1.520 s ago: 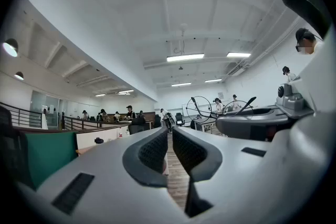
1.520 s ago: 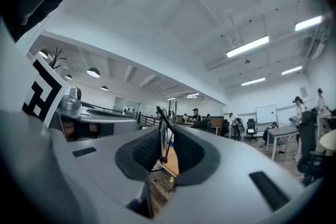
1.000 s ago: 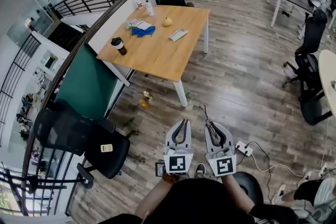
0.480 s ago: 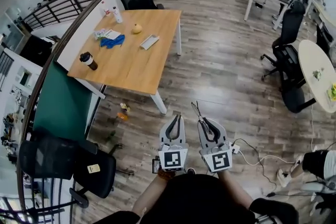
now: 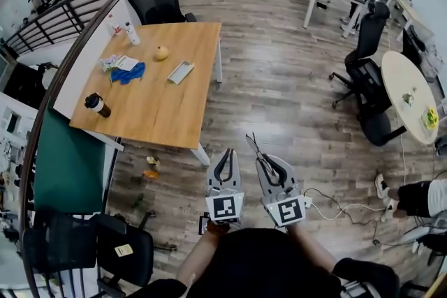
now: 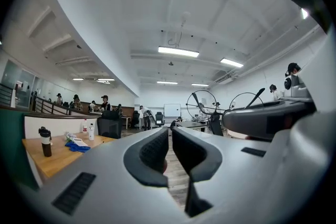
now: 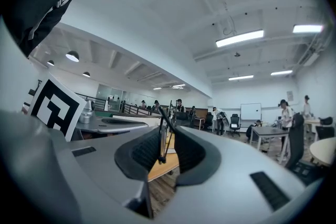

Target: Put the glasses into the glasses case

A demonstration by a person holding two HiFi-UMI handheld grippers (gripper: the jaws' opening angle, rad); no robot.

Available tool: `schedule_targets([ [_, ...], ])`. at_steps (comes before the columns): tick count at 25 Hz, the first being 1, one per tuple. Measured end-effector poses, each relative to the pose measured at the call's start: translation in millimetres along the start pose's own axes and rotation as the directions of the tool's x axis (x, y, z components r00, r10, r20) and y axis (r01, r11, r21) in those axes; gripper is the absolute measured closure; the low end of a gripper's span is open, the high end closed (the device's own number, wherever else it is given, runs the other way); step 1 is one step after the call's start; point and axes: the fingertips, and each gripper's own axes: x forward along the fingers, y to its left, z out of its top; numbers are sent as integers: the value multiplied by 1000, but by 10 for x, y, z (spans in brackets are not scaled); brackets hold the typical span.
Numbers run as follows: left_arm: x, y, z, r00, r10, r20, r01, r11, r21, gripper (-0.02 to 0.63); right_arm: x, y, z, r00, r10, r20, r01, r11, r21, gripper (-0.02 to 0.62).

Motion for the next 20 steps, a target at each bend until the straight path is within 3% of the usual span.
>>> schedule_targets([
  [6, 324, 405, -113, 1000, -4, -15, 4, 1000, -13, 566, 595, 26, 25, 1000, 18, -3, -18, 1000, -20, 525],
  [15, 715, 857, -153, 1000, -4, -8, 4, 1000, 29, 566, 1182, 58, 94, 999, 28, 41, -28, 1000, -4, 525],
  [20, 800, 1116, -200, 999, 35, -24, -35, 999, 29, 566, 1458, 125, 23, 997, 66, 39, -66, 998, -1, 523],
])
